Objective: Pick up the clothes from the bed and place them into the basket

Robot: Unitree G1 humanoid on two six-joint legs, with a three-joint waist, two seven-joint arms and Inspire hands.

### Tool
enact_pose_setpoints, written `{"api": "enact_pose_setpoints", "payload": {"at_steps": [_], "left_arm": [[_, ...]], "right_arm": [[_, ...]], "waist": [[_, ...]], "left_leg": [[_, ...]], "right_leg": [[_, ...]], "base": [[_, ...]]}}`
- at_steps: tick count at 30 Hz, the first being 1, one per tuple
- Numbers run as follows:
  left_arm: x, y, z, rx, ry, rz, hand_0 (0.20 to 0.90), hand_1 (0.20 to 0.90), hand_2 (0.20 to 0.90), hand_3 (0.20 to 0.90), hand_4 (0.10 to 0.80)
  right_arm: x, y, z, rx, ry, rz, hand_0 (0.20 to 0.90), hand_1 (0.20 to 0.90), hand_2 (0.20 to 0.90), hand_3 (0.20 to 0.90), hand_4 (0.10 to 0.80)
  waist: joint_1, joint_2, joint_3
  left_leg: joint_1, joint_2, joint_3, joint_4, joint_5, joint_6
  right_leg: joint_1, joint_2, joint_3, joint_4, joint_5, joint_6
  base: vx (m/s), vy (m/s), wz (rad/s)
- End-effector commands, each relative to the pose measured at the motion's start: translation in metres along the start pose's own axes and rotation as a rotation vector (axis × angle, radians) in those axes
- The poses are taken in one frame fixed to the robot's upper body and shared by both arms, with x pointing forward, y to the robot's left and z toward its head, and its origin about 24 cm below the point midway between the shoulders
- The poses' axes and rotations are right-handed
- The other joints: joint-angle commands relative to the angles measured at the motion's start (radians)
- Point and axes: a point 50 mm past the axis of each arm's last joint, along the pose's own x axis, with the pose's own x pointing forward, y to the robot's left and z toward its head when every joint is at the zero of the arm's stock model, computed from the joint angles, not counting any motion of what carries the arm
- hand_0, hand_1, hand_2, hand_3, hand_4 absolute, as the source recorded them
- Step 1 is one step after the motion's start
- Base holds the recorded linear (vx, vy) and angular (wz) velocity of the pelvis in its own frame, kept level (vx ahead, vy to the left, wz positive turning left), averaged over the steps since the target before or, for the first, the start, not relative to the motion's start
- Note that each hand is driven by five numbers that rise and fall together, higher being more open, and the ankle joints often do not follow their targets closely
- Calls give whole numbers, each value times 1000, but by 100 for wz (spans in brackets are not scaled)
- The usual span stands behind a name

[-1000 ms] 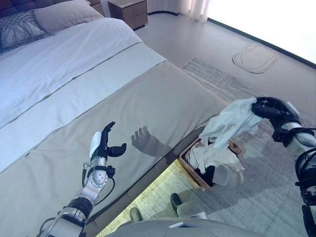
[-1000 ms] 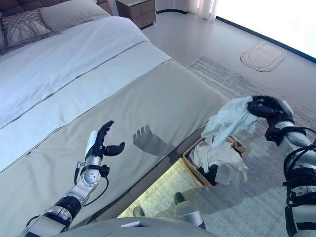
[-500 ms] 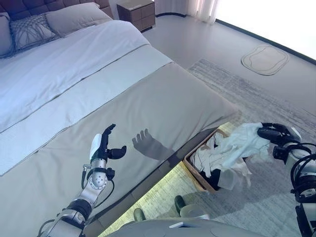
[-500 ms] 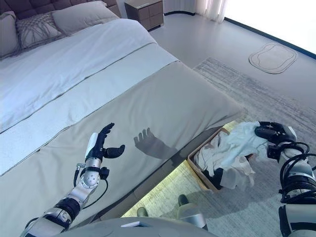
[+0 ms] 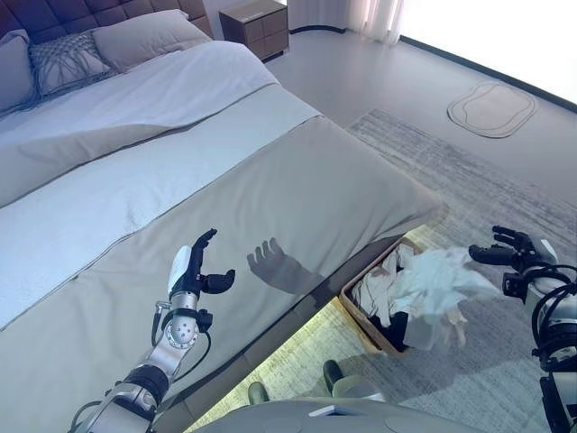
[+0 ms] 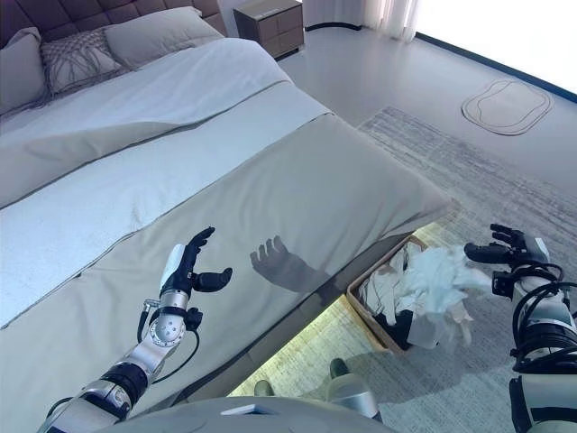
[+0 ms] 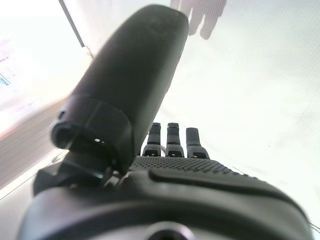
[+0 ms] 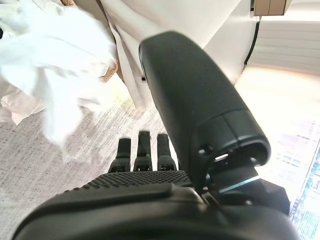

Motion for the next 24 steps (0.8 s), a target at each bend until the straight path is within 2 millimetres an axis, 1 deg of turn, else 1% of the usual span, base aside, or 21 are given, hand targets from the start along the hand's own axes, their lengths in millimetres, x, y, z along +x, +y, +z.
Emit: {"api": "enact_pose_setpoints", "payload": {"at_steps": [1, 6, 15, 17, 19, 20, 21, 22, 24], "left_arm": [[21, 20, 30, 0, -160, 66, 900, 900, 900, 900, 800], [20, 19, 29, 1, -154, 64, 900, 900, 900, 900, 800], [21, 19, 30, 1, -156, 67, 900, 900, 900, 900, 800], [21, 17, 30, 20, -150, 74, 900, 900, 900, 900, 800], [22, 18, 29, 18, -141, 82, 900, 900, 900, 900, 800], [22, 17, 29, 6, -134, 84, 900, 900, 900, 900, 800], [22, 17, 29, 4, -133, 84, 900, 900, 900, 900, 800], [22, 15, 29, -4, -129, 89, 900, 900, 900, 900, 800], [19, 14, 26, -10, -116, 98, 900, 900, 900, 900, 800]], "right_arm": [[1, -21, 53, 41, -225, -67, 900, 900, 900, 900, 800], [1, -18, 58, 25, -247, -48, 900, 900, 900, 900, 800], [0, -17, 58, 26, -253, -32, 900, 900, 900, 900, 800], [-1, -13, 59, 16, -270, -11, 900, 900, 900, 900, 800], [-2, -4, 64, -2, -300, 20, 900, 900, 900, 900, 800], [-4, 10, 71, -33, -352, 51, 900, 900, 900, 900, 800], [-5, 14, 72, -40, -362, 59, 900, 900, 900, 900, 800], [-9, 31, 74, -57, -402, 96, 900, 900, 900, 900, 800], [-19, 62, 66, -72, -441, 170, 900, 900, 900, 900, 800]], "waist": [[35, -41, -71], [35, -43, -73], [42, -46, -73], [46, -47, -72], [49, -48, -71], [53, -49, -71], [54, -49, -71], [56, -50, -70], [60, -52, -70]], "left_leg": [[39, 0, -20, 10, -87, -2], [40, 1, -18, 9, -86, -4], [38, 0, -24, 7, -83, -5], [37, 0, -26, 7, -81, -6], [36, -1, -30, 6, -78, -7], [34, -2, -36, 6, -77, -9], [34, -2, -38, 6, -76, -10], [33, -2, -40, 6, -74, -11], [32, -3, -44, 6, -70, -13]], "right_leg": [[-75, 7, -10, 112, 17, 1], [-73, 6, -11, 109, 18, 1], [-68, 3, -20, 106, 18, 1], [-67, -1, -27, 104, 19, 2], [-64, -3, -30, 98, 23, 3], [-60, -5, -35, 91, 26, 4], [-59, -5, -36, 90, 26, 4], [-57, -7, -39, 84, 30, 5], [-53, -8, -43, 72, 38, 7]], "base": [[0, 0, 0], [0, 0, 0], [-6, 0, 1], [-26, -2, 8], [-24, 3, 6], [0, 0, 0], [0, 0, 0], [0, 0, 0], [-12, -13, 6]]}}
